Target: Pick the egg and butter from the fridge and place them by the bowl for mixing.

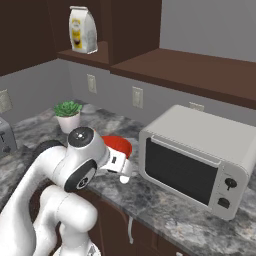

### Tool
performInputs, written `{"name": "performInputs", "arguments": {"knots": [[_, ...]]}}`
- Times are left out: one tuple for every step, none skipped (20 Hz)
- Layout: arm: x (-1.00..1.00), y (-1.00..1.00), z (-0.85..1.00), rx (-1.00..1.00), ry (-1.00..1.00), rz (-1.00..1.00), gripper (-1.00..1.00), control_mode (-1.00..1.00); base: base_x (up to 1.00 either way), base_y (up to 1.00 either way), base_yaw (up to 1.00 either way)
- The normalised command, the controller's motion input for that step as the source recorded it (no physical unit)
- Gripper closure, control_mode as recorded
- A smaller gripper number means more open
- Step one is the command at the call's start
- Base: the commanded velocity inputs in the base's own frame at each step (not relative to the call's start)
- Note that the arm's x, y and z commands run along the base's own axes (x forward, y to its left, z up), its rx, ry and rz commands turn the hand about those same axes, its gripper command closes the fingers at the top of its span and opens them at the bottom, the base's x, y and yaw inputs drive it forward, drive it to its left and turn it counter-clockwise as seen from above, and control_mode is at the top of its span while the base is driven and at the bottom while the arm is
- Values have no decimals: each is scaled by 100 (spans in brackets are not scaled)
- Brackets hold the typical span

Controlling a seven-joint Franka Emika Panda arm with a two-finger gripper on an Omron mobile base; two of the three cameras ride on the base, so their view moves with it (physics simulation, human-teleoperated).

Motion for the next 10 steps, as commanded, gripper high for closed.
{"name": "performInputs", "arguments": {"knots": [[-87,1,65,0,12,0,-100,-100,0,0,0],[-83,8,68,0,12,0,-100,-100,0,0,0],[-76,22,73,0,14,0,-100,-100,0,0,0],[-85,51,39,0,2,0,-100,-100,0,0,0],[-88,37,44,0,2,0,-100,-100,0,0,0],[-79,34,46,0,5,0,-100,-100,0,0,0],[-84,51,40,0,0,0,-100,-100,0,0,0],[-81,53,46,0,3,0,-100,-100,0,0,0],[-74,51,54,0,1,0,-100,-100,0,0,0],[-66,46,59,0,0,0,-100,-100,0,0,0]]}}
